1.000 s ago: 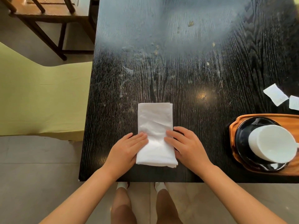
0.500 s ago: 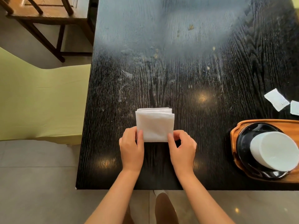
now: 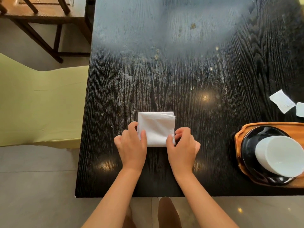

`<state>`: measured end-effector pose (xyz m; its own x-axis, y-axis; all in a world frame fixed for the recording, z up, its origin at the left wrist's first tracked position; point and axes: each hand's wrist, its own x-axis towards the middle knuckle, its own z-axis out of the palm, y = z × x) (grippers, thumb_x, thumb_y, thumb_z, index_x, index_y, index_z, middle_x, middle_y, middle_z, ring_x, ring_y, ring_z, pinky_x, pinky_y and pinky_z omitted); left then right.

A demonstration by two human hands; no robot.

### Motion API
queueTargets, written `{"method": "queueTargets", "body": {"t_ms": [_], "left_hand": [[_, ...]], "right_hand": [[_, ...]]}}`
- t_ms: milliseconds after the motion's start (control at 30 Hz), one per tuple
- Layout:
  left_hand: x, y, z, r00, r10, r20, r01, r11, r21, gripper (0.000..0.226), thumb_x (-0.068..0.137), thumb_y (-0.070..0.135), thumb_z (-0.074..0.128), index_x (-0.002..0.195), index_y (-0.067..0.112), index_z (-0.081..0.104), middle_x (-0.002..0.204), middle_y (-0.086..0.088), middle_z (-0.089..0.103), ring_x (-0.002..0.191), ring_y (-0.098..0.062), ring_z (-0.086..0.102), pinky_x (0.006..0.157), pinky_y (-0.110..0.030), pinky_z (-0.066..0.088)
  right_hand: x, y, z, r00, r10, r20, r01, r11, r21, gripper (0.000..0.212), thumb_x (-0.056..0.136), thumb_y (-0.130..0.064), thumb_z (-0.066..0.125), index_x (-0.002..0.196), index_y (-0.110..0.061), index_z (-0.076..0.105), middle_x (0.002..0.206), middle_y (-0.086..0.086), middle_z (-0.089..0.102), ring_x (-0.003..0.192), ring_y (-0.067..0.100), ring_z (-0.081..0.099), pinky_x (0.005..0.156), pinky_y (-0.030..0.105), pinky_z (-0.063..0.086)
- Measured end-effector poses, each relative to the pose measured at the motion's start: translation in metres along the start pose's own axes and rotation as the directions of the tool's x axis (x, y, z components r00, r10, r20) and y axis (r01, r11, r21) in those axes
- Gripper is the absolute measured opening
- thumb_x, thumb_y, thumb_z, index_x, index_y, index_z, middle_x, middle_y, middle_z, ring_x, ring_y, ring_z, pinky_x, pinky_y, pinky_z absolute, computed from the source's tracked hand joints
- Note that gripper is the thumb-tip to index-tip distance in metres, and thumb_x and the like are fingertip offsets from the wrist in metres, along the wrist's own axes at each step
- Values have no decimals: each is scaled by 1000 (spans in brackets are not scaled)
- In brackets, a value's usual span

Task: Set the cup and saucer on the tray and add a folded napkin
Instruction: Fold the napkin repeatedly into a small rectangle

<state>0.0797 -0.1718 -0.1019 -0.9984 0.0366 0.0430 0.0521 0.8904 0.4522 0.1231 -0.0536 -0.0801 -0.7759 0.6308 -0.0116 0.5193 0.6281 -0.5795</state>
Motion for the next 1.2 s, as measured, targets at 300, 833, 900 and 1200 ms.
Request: {"method": "queueTargets", "body": {"t_ms": [300, 833, 900, 1200], "left_hand": [[22, -11, 4, 828, 496, 262, -534, 840, 96, 55, 90, 14, 29, 144, 10, 23, 152, -7, 28, 141, -17, 15, 113, -46, 9], [30, -25, 6, 777, 485, 401, -561, 823, 90, 69, 91, 46, 25, 148, 19, -4, 157, -3, -10, 145, -20, 1, 114, -46, 9], [32, -24, 6, 770, 482, 418, -563, 822, 88, 68, 92, 45, 25, 148, 18, -2, 156, -5, -1, 144, -22, 6, 113, -48, 11], [23, 9, -19, 979, -8, 206, 49, 980, -195, 52, 92, 11, 49, 140, 1, 30, 137, -15, 44, 129, -27, 37, 107, -36, 32]], "right_hand": [[32, 6, 21, 812, -429, 395, 549, 791, -270, 55, 92, -19, 32, 145, -11, 24, 154, 8, 21, 142, 21, 11, 112, 45, 12], [42, 17, 15, 729, -480, 488, 657, 691, -303, 67, 90, -39, 30, 146, -5, 14, 154, 11, 8, 143, 21, 4, 113, 45, 9], [44, 16, 17, 723, -480, 497, 662, 685, -303, 67, 90, -39, 30, 146, -4, 15, 154, 12, 8, 143, 22, 5, 113, 46, 10], [41, 14, 14, 735, -455, 504, 645, 697, -312, 65, 92, -39, 25, 146, -5, 9, 154, 11, 5, 143, 22, 3, 112, 49, 9]]}}
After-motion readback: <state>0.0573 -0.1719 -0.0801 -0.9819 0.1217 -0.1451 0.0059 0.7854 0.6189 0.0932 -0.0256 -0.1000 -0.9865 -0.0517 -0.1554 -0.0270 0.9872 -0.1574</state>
